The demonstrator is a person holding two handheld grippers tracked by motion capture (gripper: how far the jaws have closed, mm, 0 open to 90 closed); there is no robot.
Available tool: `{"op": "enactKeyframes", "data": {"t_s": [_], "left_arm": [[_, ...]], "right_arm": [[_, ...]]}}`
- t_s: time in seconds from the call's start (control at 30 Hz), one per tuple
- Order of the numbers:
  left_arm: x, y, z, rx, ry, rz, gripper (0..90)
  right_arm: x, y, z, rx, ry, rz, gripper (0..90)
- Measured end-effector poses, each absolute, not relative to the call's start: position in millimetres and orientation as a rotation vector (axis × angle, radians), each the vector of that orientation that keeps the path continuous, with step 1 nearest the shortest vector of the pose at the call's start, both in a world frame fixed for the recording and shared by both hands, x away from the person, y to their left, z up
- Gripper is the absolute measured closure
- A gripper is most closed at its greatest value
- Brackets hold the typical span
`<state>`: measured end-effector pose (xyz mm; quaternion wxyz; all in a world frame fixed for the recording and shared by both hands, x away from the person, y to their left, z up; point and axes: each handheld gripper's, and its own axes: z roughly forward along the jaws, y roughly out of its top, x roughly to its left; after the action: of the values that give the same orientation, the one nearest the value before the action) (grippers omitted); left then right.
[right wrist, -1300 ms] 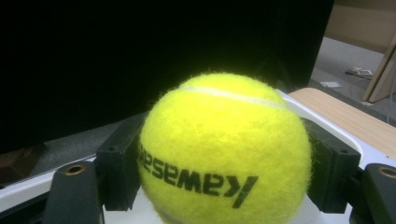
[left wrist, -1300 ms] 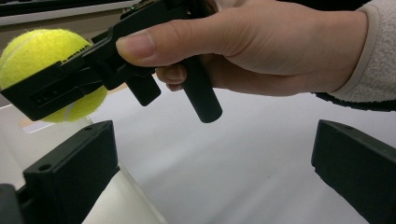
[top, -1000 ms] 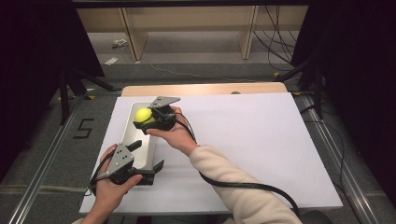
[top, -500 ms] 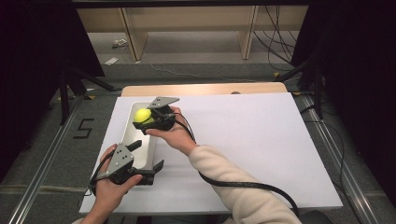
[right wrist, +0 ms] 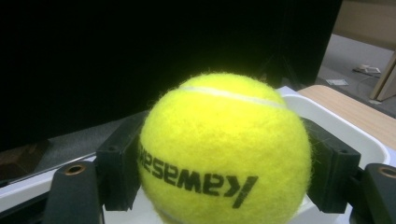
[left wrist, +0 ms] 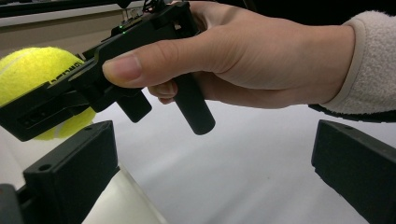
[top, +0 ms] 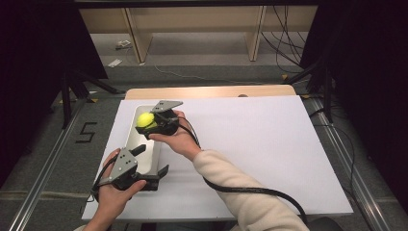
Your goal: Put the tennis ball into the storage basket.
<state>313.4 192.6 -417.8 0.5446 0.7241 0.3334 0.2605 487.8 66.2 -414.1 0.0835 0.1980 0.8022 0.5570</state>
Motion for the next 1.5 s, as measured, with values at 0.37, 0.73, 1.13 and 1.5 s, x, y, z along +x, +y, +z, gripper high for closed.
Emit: {"op": "enactKeyframes", "data": {"t_s": [0.37, 0.73, 1.13, 1.5], "left_arm": [[313, 193, -418, 1.72, 0.79, 0.616, 0.0], [313, 193, -418, 1.719, 0.79, 0.619, 0.0], [313, 193, -418, 1.723, 0.784, 0.622, 0.0], [313, 192, -418, 1.722, 0.784, 0.622, 0.0]], "right_arm": [[488, 71, -416, 0.592, 2.406, 1.662, 26.5], [487, 74, -418, 0.584, 2.413, 1.658, 26.5], [490, 76, -420, 0.582, 2.431, 1.644, 26.5], [490, 80, -422, 0.577, 2.441, 1.639, 26.5]]}}
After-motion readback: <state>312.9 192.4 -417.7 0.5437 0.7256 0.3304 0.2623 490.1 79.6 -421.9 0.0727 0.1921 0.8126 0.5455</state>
